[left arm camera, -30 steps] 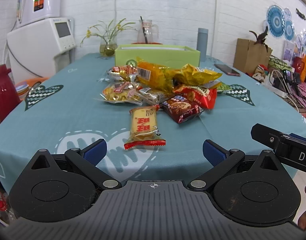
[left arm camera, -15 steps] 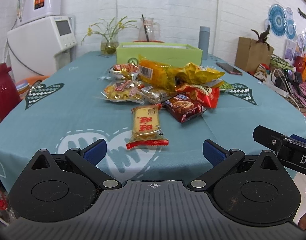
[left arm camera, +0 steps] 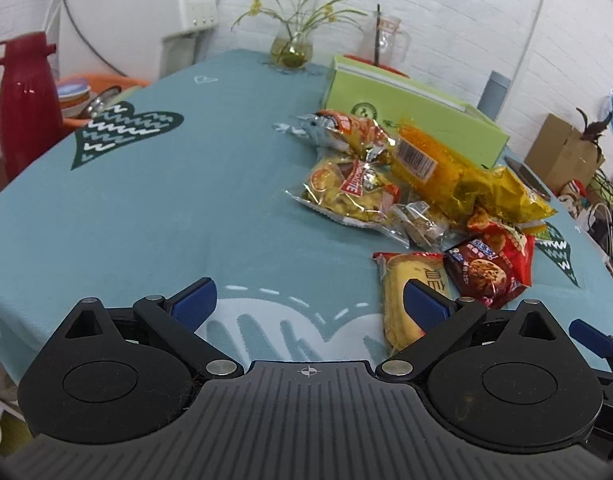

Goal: Organize snacks
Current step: 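Lower the left tool onto the yellow cake packet and close it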

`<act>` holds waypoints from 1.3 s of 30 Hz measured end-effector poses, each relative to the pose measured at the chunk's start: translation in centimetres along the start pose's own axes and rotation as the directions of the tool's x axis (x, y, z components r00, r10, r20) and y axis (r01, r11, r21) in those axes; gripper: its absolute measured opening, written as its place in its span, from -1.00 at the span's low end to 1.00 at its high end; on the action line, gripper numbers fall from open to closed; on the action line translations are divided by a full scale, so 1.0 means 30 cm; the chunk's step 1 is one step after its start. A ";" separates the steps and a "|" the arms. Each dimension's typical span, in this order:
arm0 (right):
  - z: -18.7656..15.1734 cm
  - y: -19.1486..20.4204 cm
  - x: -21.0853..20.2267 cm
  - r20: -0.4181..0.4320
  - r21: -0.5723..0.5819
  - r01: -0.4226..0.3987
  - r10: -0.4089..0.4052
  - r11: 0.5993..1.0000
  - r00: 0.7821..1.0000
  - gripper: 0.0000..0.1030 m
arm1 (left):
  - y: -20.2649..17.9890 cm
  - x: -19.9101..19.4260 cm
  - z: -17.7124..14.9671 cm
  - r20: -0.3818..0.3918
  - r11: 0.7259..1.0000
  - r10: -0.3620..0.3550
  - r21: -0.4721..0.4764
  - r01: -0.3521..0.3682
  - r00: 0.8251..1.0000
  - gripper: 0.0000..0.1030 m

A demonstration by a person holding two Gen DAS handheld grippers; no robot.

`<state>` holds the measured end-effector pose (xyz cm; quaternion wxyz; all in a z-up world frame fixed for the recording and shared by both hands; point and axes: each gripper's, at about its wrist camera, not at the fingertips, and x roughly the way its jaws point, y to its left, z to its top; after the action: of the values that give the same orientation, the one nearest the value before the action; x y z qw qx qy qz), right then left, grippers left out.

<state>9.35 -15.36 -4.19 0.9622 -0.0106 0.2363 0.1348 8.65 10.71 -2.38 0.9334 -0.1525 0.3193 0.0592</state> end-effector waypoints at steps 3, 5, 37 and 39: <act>0.004 -0.018 0.064 -0.062 0.015 0.007 -0.006 1.000 0.998 0.99 | -0.003 0.035 0.020 -0.023 1.000 0.006 0.003 -0.006 1.000 0.72; 0.010 -0.026 0.087 -0.068 0.020 0.006 -0.005 1.000 0.998 0.99 | -0.006 0.057 0.034 -0.036 1.000 0.003 0.011 -0.002 0.999 0.70; 0.003 0.277 0.141 -0.135 -0.239 -0.395 0.372 0.887 0.918 0.92 | -0.106 0.128 0.084 -0.274 0.954 -0.246 0.100 0.282 0.930 -0.08; 0.005 0.280 0.136 -0.110 -0.238 -0.395 0.379 0.887 0.919 0.47 | -0.109 0.128 0.084 -0.277 0.953 -0.250 0.099 0.286 0.928 -0.24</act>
<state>10.66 -6.23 -5.55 0.8990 -0.0909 0.2431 0.3528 13.81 8.47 -2.05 0.8908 -0.1366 0.4187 -0.1119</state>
